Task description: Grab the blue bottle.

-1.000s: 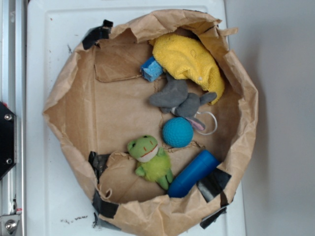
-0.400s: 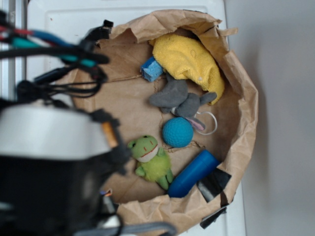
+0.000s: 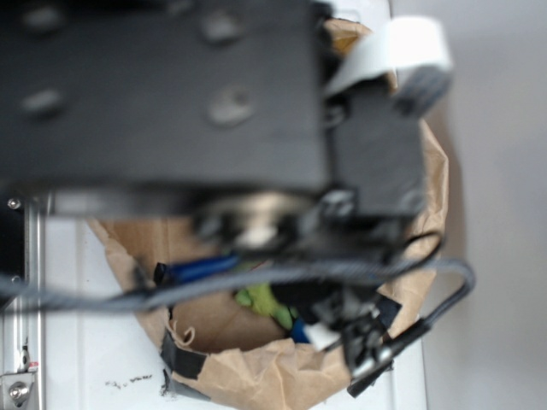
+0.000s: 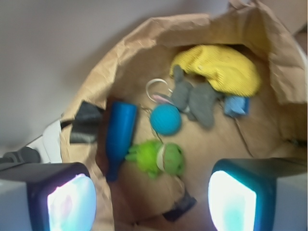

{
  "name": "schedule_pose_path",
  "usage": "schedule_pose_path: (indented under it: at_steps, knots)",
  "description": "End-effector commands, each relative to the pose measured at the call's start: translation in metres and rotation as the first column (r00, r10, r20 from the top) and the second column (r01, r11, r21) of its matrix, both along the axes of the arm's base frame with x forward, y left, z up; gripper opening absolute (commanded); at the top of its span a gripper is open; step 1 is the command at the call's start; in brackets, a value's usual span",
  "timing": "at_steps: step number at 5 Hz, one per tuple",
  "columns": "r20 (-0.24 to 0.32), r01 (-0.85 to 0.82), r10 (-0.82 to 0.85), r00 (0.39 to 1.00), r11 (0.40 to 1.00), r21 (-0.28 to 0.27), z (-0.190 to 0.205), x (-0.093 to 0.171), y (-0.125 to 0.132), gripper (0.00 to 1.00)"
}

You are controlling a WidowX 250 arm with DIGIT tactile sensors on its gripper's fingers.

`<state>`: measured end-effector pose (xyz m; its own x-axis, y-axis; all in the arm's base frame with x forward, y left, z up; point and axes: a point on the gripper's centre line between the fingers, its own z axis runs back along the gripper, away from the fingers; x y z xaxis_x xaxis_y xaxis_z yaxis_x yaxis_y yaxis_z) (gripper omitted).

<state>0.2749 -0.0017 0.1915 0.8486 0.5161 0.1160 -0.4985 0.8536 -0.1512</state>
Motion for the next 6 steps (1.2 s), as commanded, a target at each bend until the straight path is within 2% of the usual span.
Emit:
schedule_pose_path:
  at_steps: [1, 2, 3, 4, 6]
  knots:
    - [0.102, 0.062, -0.058, 0.993, 0.997, -0.040, -0.032, 0.012, 0.017, 1.00]
    - [0.089, 0.077, -0.076, 0.993, 0.997, -0.002, -0.058, 0.013, 0.023, 1.00]
    - [0.076, 0.079, -0.075, 0.994, 0.996, -0.038, -0.071, 0.018, 0.017, 1.00]
    - [0.108, 0.091, -0.084, 0.991, 0.994, -0.066, -0.066, 0.019, 0.013, 1.00]
    - [0.108, 0.091, -0.084, 0.991, 0.994, -0.066, -0.066, 0.019, 0.013, 1.00]
